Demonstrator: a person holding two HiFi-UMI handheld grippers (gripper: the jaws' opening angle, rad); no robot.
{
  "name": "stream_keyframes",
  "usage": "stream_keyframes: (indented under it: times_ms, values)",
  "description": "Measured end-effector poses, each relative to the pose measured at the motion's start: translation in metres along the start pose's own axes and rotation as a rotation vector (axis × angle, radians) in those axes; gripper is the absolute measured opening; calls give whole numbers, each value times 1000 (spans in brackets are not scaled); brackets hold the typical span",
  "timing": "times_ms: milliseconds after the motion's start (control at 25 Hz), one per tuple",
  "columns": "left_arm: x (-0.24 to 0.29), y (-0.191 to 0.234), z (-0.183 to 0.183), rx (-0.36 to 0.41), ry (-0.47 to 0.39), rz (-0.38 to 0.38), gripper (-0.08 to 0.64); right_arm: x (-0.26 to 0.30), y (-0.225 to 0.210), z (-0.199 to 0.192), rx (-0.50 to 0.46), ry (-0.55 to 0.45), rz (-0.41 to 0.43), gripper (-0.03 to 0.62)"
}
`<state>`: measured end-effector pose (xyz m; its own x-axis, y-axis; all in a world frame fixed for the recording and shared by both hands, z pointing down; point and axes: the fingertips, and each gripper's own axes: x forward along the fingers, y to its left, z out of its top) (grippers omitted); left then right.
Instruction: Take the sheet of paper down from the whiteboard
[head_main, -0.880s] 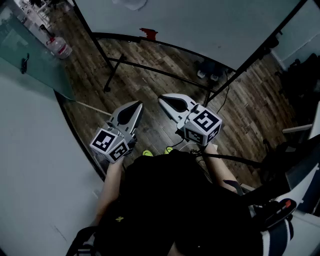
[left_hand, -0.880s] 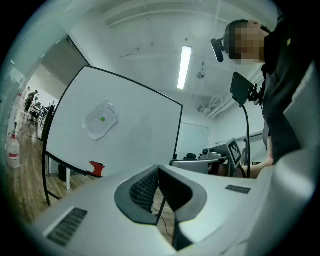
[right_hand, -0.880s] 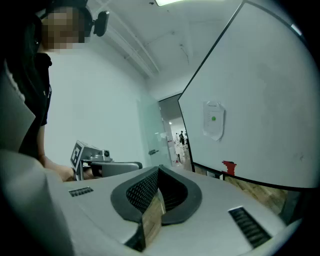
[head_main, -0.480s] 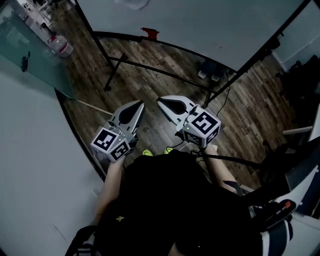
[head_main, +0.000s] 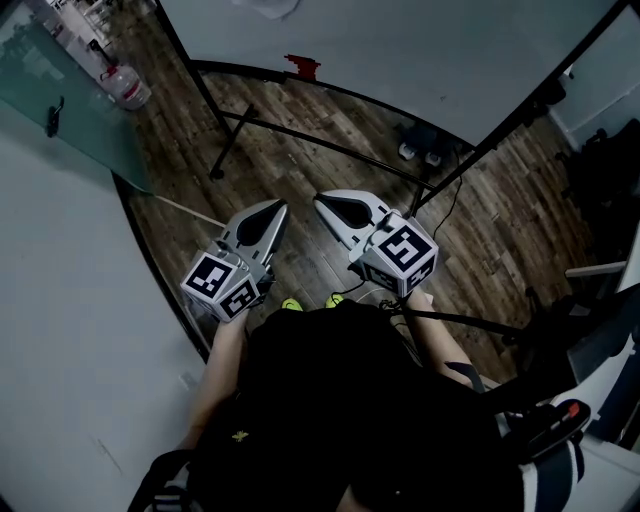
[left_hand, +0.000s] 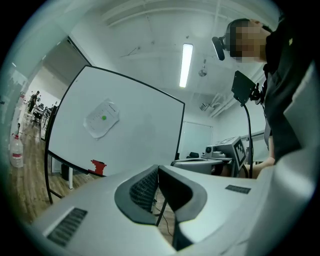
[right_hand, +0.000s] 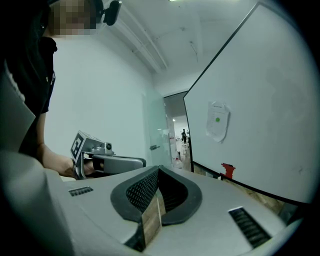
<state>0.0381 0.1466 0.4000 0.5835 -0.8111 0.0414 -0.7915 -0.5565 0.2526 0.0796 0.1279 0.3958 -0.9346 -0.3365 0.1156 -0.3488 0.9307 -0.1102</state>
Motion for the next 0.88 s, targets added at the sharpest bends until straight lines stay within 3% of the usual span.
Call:
stream_keyframes:
  times_ms: [880]
  values:
    - [20,-29,-5,9,-23,90,-12,-26,-15,-6,2,9,76,15]
